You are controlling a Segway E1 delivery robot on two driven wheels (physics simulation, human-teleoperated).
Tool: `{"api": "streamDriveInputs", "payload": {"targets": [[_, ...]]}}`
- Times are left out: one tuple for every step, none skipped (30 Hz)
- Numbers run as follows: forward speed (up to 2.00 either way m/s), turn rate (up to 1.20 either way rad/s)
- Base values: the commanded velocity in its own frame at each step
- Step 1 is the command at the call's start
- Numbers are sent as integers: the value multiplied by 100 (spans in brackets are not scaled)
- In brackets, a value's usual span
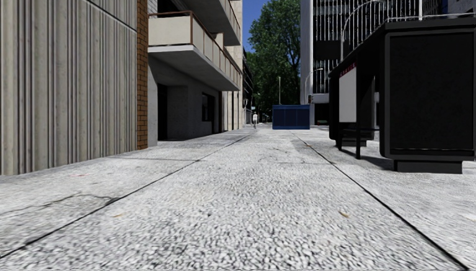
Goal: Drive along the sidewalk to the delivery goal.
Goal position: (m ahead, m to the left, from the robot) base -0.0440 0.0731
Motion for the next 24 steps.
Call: {"api": "streamDriveInputs", "payload": {"targets": [[0, 0], [0, 0], [0, 0], [0, 0], [0, 0], [0, 0], [0, 0], [0, 0], [0, 0], [0, 0], [0, 0], [0, 0], [0, 0], [0, 0], [0, 0], [0, 0], [0, 0], [0, 0], [0, 0], [0, 0], [0, 0], [0, 0], [0, 0], [0, 0]]}}
